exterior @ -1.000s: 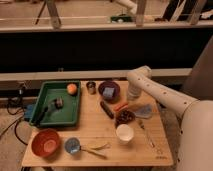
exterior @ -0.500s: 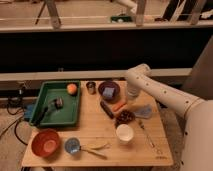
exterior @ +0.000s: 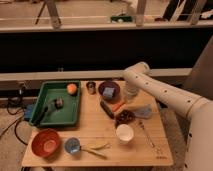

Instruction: Place pepper in table surface

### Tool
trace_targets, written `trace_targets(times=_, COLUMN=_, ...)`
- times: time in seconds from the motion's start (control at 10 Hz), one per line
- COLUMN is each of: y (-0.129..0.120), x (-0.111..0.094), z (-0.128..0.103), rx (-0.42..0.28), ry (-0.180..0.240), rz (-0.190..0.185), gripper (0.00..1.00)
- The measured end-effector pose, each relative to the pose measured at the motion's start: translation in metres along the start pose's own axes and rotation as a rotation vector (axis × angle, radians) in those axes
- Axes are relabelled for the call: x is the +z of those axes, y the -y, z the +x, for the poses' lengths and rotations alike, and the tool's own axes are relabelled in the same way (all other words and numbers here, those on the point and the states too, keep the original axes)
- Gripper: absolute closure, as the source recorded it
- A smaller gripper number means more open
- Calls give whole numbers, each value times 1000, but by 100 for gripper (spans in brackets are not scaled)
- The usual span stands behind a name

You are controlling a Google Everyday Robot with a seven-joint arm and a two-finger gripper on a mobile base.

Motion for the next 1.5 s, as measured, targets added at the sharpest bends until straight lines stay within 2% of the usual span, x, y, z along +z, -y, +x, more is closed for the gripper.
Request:
trace_targets(times=0.2, y=2, x=-4, z=0, rx=9, ry=6, rz=-5, gripper=100)
trace_targets(times=0.5, y=13, x=-36, z=1, rx=25, ry=37, rz=26, gripper=100)
trace_targets(times=0.8, y=22, x=-76, z=-8, rx=15, ry=59, rz=82, gripper=100)
trace_targets(times=1.1, y=27, x=-114, z=-10, rx=19, ry=50, rz=153, gripper=100)
trace_targets(times=1.5, y=29, x=-130, z=4, rx=78, ry=7, rz=205, gripper=100)
